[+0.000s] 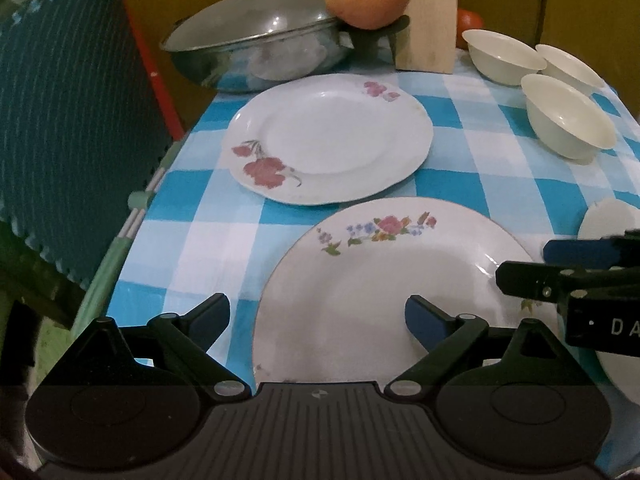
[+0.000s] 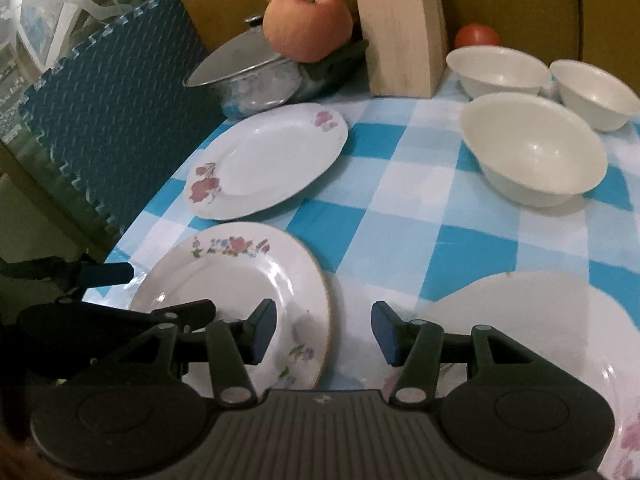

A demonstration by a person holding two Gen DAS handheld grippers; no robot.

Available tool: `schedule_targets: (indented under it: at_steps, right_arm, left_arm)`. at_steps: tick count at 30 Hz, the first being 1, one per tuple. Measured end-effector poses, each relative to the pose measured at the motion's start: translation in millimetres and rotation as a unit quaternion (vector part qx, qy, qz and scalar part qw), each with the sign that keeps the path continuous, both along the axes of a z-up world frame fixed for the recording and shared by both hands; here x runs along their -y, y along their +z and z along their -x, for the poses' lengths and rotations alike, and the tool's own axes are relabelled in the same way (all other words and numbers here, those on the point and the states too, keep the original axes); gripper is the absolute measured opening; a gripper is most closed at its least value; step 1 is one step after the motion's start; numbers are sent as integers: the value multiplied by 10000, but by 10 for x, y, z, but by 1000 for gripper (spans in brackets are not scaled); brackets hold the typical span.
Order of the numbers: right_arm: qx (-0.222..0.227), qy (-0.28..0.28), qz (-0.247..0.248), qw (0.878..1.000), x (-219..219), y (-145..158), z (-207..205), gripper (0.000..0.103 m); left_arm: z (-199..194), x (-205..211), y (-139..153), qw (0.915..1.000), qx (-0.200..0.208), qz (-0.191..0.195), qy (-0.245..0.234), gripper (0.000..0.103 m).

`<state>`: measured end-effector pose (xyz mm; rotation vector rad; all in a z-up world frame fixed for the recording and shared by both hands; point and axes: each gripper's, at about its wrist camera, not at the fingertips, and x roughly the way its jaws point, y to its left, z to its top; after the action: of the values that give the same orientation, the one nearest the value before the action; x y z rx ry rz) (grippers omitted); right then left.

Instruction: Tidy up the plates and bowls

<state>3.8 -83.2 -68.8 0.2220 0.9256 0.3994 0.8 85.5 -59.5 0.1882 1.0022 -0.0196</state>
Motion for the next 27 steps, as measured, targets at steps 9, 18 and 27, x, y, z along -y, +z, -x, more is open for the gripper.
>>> schedule_targets:
  at_steps: [9,18,27]
  right_arm:
    - [-30,113,-100,9999,-27,6,10,51]
    - [-207,279,-474,9983,-54,5,83,48]
    - [-301,171,-619,9975,-15,-14,101,32]
  left_arm:
    - [3,-223,-7,9985,-151,352,399,98]
    - [43,-235,-43,9957,-356,838,192,98]
    - [78,-168,-49,9963,-301,787,152,99]
